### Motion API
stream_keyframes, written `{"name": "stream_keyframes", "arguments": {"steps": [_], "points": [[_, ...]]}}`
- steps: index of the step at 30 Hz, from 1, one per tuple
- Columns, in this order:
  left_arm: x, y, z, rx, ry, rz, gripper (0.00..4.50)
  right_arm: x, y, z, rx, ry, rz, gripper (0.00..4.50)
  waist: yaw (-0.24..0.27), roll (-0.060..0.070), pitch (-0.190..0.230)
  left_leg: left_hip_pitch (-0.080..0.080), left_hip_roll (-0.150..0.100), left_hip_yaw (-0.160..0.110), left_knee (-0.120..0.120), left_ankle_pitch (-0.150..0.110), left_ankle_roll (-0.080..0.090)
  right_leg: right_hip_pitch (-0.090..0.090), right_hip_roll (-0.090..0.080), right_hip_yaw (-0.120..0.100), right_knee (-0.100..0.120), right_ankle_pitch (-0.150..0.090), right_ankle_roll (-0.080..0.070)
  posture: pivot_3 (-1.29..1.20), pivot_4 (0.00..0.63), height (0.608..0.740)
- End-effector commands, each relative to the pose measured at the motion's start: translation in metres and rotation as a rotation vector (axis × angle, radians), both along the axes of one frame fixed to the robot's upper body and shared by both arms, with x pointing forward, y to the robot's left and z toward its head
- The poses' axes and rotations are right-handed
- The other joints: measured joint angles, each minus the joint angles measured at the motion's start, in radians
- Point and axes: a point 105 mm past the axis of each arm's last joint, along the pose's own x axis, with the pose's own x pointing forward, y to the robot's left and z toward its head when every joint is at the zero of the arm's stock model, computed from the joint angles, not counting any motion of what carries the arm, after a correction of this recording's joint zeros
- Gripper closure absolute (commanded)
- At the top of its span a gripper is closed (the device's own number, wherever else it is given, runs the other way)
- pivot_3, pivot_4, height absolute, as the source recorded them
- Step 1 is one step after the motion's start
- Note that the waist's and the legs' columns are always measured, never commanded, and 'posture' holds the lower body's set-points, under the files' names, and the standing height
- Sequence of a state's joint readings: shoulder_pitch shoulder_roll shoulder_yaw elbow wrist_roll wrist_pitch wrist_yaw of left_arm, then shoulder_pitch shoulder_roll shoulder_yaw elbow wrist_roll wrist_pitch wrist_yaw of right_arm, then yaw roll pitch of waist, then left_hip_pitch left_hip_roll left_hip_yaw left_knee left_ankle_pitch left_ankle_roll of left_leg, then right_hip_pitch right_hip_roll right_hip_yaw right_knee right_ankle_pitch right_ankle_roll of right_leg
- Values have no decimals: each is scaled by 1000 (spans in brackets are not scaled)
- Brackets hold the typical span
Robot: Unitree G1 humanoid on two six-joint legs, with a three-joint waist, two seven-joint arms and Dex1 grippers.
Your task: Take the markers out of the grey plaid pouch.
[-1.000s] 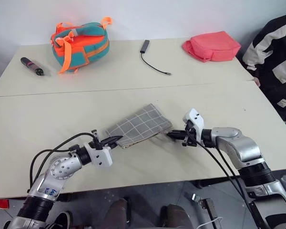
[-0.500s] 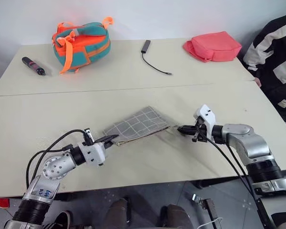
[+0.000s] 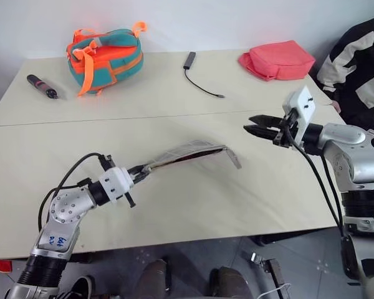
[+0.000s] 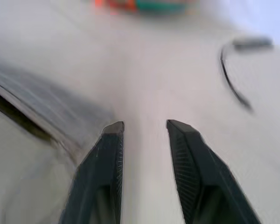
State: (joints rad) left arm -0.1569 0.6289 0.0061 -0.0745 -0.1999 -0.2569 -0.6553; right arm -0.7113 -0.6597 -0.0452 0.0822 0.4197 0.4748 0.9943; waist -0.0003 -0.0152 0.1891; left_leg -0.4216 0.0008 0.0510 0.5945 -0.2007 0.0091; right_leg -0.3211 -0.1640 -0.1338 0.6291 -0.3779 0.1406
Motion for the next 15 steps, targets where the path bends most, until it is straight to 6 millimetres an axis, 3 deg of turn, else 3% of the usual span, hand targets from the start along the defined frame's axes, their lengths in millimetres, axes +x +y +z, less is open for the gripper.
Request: {"name": "stream_keyframes", "arguments": {"steps": [1, 2, 4, 7, 15], "points": [[-2, -7, 19, -48, -43, -40, 4500, -28, 46, 15, 49, -53, 189, 4197, -1, 0, 0, 0, 0, 0, 0, 0, 0, 0, 0, 0, 0, 0, 0, 0, 150, 740], [-2, -9, 19, -45, -42, -45, 4500, -36, 61, 15, 58, -58, 233, 4471, -2, 0, 0, 0, 0, 0, 0, 0, 0, 0, 0, 0, 0, 0, 0, 0, 150, 740], [-3, -10, 18, -40, -39, -52, 4500, -46, 79, 11, 59, -57, 280, 4471, -1, 0, 0, 0, 0, 0, 0, 0, 0, 0, 0, 0, 0, 0, 0, 0, 150, 740], [-3, -13, 17, -38, -35, -58, 4500, -50, 91, -9, -33, -72, 289, 4471, 3, 0, 0, 0, 0, 0, 0, 0, 0, 0, 0, 0, 0, 0, 1, 0, 150, 740], [-6, -17, 15, -43, -31, -63, 4500, -44, 80, -34, -160, -75, 276, 4471, 14, 0, 0, 0, -1, 1, 1, 0, 1, 0, 0, 1, 0, 1, 2, 0, 150, 740]]}}
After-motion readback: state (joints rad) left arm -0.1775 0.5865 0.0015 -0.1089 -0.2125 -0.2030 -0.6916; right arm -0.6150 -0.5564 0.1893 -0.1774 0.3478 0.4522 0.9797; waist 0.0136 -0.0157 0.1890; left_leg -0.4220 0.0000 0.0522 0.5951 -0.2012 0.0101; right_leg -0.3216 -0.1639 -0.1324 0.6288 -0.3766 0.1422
